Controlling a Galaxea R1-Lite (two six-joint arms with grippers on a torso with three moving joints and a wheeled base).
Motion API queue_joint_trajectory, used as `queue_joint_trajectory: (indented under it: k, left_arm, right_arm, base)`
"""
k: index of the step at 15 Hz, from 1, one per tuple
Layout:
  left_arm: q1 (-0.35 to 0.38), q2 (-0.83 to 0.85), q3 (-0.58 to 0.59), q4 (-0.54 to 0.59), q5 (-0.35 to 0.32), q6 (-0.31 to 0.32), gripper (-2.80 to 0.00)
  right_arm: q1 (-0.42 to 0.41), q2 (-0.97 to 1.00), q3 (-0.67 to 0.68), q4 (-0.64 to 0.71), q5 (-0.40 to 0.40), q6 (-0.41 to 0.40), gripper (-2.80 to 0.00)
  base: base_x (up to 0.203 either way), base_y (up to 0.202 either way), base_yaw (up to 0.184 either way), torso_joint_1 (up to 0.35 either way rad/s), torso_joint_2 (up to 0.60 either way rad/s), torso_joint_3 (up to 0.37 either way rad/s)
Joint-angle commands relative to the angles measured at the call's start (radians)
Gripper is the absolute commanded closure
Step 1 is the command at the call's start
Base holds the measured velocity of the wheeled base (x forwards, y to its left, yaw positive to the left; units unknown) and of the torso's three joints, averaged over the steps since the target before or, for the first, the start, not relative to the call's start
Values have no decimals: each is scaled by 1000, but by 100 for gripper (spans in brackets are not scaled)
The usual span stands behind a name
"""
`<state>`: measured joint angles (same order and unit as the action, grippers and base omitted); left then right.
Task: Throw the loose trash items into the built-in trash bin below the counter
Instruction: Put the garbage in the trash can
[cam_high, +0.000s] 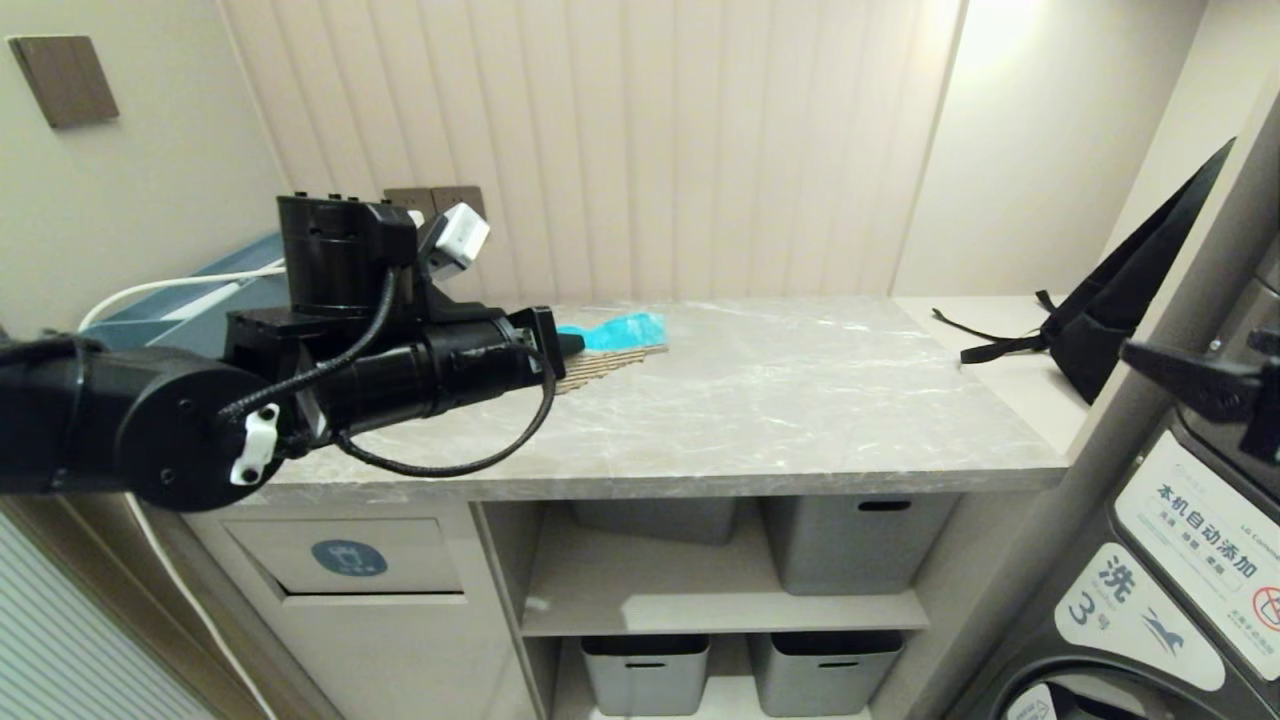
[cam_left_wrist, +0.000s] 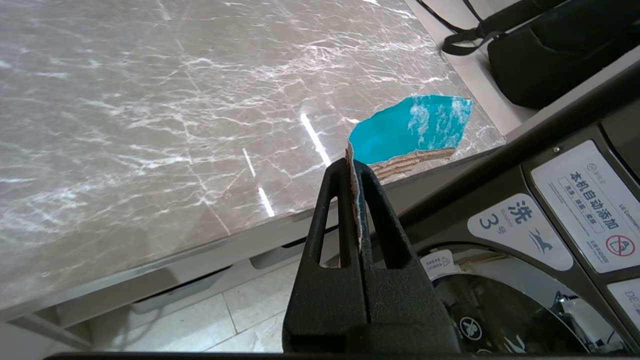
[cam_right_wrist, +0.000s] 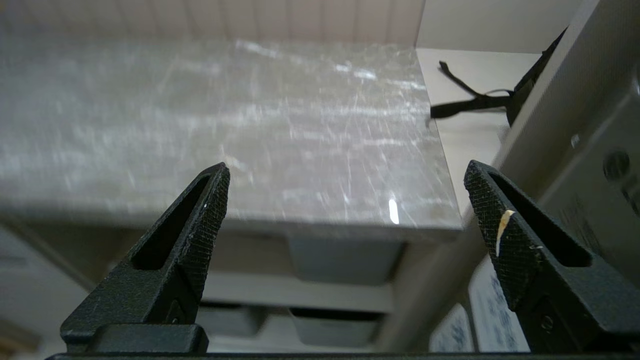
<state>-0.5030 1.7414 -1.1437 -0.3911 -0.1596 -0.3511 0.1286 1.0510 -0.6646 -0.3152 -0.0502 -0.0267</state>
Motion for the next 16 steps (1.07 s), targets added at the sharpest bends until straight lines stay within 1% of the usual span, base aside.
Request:
queue_joint_trajectory:
  k: [1, 3, 5, 7, 8, 9, 10, 11, 13, 14, 15, 16]
  left_arm:
    - [-17, 23, -8, -6, 0, 0, 0]
    - [-19, 19, -10, -8, 1, -2, 0]
    - [-17, 10, -11, -11, 0, -2, 0]
    - [-19, 9, -11, -43, 1, 6, 0]
    - [-18, 11, -12, -56, 14, 14, 0]
    - [-17, 12, -11, -60, 29, 20, 0]
    - [-17, 13, -11, -61, 34, 21, 0]
    - [-17, 18, -11, -62, 35, 21, 0]
    - [-20, 21, -11, -66, 55, 21, 0]
    - [-20, 23, -10, -66, 63, 21, 0]
    - [-19, 21, -4, -66, 64, 21, 0]
    - [-19, 15, 7, -66, 66, 21, 0]
  right_arm:
    - [-7, -154, 130, -1, 53, -69, -280]
    - [-8, -218, 282, 0, 126, -103, -280]
    - [-9, -273, 439, 0, 185, -106, -280]
    - [-9, -338, 617, 8, 241, -109, -280]
    - [-9, -379, 661, 70, 262, -111, -280]
    - [-7, -417, 667, 170, 272, -111, -280]
    - [-5, -448, 632, 311, 276, -109, -280]
    - [-3, -461, 596, 402, 254, -107, -280]
    - [-2, -459, 605, 415, 105, -104, -280]
    - [-2, -487, 619, 417, 59, -89, -280]
    - [-6, -507, 625, 418, 36, -43, -280]
    - [-34, -520, 626, 418, 30, -24, -280]
  base:
    - [0, 0, 0, 0, 0, 0]
    - [0, 0, 0, 0, 0, 0]
    - [0, 0, 0, 0, 0, 0]
    - [0, 0, 0, 0, 0, 0]
    - [0, 0, 0, 0, 0, 0]
    - [0, 0, 0, 0, 0, 0]
    - [0, 0, 0, 0, 0, 0]
    - [0, 0, 0, 0, 0, 0]
    - [0, 0, 0, 0, 0, 0]
    - [0, 0, 0, 0, 0, 0]
    - [0, 0, 0, 0, 0, 0]
    - [0, 0, 0, 0, 0, 0]
